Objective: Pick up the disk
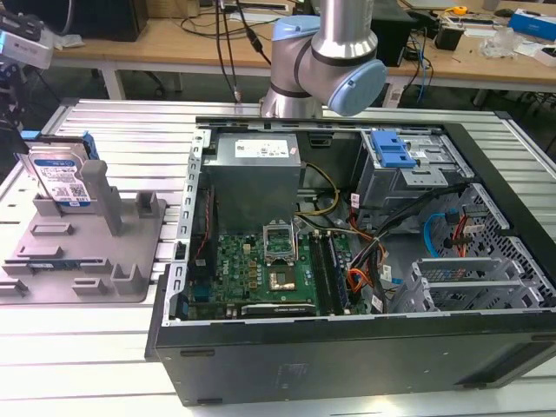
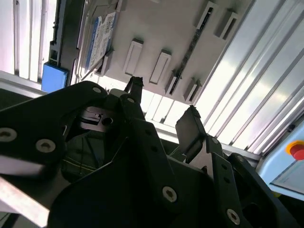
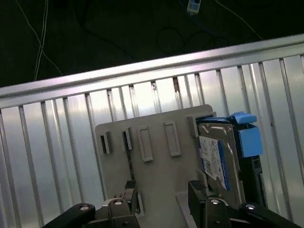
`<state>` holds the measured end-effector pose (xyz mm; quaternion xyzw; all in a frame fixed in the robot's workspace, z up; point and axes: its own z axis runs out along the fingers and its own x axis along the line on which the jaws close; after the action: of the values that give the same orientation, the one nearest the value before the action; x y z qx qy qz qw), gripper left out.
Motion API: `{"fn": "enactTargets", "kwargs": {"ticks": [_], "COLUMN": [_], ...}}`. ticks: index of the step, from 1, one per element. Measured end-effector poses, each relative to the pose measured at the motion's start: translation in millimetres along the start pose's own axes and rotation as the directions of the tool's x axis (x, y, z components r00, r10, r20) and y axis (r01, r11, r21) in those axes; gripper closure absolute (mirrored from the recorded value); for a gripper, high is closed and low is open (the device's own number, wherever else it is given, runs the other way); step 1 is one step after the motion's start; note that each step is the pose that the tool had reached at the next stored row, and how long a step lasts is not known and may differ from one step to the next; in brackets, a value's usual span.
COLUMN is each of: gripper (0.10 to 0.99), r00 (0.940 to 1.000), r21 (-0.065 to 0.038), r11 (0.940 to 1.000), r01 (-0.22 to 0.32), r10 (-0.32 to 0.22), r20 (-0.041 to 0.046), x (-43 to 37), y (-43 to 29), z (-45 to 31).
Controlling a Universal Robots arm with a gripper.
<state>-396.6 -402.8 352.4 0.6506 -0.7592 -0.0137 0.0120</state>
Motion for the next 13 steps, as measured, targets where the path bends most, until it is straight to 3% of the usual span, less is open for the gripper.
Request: {"fn": "enactTargets", "kwargs": {"ticks": [2, 9, 11, 13], "gripper": [0.529, 0.529, 0.529, 0.529], "r00": [0.9991, 0.9989, 0.9988, 0.9988], "r21": [0.000, 0.000, 0.000, 0.000], "r11": [0.9991, 0.9989, 0.9988, 0.9988], "r01": [0.043, 0.048, 0.048, 0.048], "r10": [-0.043, -0.048, -0.048, -0.048], "r20": [-0.0016, -0.0018, -0.0017, -0.0021], "x": [0.0, -1.5, -8.1, -19.8], "y": [-0.5, -0.5, 1.0, 4.0], "z": [0.1, 0.1, 0.2, 0.3]}}
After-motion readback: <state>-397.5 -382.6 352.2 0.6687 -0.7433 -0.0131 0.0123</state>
